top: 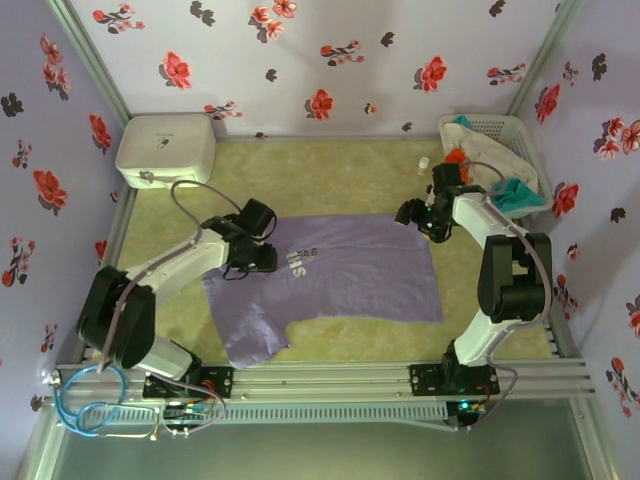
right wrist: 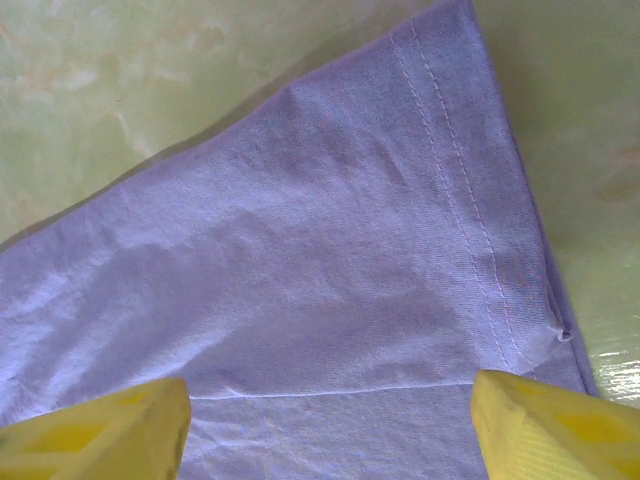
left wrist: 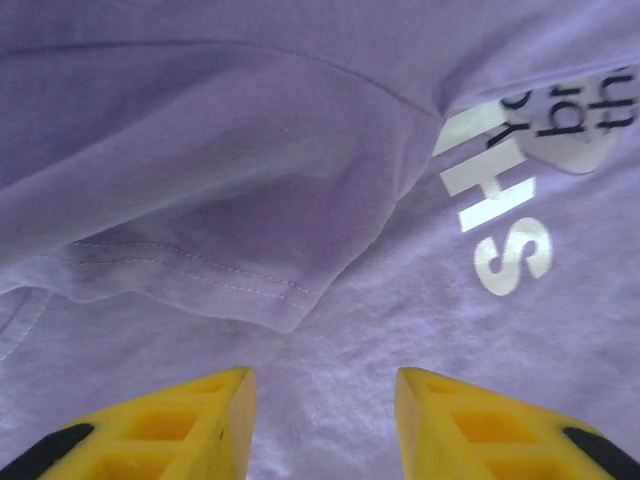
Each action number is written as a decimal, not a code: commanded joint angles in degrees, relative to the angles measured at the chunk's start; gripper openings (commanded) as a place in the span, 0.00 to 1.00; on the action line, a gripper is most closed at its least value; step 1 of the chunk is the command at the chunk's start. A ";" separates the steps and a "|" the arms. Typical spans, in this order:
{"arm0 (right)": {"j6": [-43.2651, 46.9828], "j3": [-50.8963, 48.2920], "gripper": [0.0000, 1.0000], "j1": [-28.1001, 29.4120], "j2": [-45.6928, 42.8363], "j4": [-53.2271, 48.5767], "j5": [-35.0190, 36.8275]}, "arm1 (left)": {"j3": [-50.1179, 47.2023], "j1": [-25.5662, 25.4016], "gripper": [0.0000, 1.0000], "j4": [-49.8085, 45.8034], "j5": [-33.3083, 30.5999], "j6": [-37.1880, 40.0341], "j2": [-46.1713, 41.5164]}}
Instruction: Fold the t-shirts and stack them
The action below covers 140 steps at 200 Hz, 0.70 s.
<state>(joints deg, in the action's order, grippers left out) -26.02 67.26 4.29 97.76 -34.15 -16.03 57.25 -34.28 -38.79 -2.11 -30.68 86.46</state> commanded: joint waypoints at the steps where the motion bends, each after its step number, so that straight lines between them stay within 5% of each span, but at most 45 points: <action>1: -0.44 0.61 0.75 0.28 0.44 0.75 0.73 | 0.30 -1.67 0.40 1.83 -4.57 2.36 3.14; 80: -0.67 -0.71 0.75 0.28 0.60 1.10 0.52 | 3.33 -2.67 0.29 1.78 -9.27 3.41 11.42; 140: -0.68 -0.28 0.74 0.19 1.52 0.93 0.30 | 4.12 -3.07 0.02 -0.14 -10.02 3.33 11.73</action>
<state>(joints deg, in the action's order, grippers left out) -26.11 67.24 4.29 98.17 -33.74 -16.03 59.61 -36.84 -36.88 -10.48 -27.62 97.91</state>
